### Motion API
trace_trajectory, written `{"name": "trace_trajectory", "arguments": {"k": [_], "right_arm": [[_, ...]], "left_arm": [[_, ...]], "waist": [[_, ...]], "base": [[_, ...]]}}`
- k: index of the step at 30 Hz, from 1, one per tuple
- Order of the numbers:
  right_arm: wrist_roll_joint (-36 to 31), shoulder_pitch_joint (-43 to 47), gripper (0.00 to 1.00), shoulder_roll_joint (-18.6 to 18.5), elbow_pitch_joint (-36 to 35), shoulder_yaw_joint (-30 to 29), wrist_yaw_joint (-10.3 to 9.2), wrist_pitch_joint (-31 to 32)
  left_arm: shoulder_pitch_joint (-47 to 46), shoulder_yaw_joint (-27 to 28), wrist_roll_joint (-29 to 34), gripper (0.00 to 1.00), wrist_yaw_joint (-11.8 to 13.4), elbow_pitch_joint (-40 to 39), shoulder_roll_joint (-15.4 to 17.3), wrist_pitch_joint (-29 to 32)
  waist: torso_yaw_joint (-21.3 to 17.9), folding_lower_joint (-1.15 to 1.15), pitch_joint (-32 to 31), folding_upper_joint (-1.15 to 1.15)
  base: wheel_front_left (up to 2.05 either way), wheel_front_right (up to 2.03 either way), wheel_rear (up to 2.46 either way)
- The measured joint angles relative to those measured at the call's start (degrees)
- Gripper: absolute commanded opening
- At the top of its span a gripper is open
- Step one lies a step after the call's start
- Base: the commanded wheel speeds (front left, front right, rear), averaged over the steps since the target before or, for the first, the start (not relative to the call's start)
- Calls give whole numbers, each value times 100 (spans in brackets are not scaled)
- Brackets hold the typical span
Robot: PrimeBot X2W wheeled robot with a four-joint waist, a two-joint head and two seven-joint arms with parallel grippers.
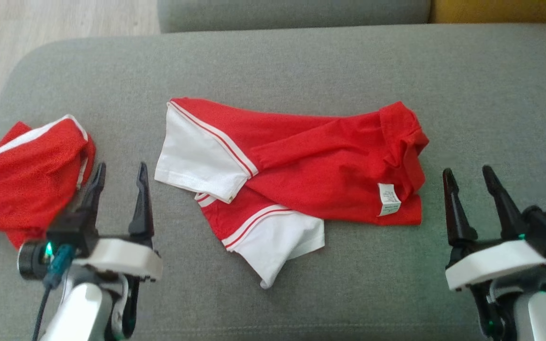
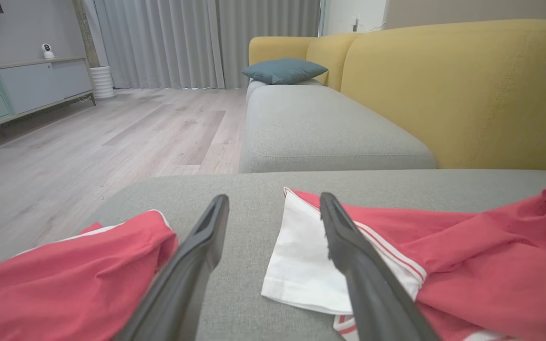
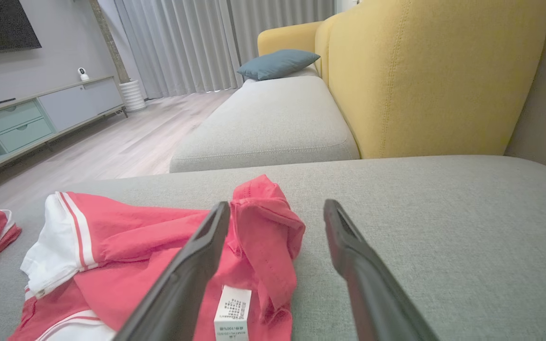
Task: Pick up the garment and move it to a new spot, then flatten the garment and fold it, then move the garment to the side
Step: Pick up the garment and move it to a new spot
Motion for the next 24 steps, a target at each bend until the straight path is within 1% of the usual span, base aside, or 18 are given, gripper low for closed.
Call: {"name": "trace_trajectory", "arguments": {"k": [11, 24], "right_arm": [[8, 373, 100, 2, -91, 1, 0, 105], [9, 377, 100, 2, -131, 7, 0, 149]], "left_arm": [[465, 0, 34, 100, 0, -22, 4, 0], [509, -13, 35, 100, 15, -21, 8, 0]], "waist": [[-56, 0, -341, 0], [-67, 0, -311, 0]], "base": [[0, 0, 0], [0, 0, 0]]}}
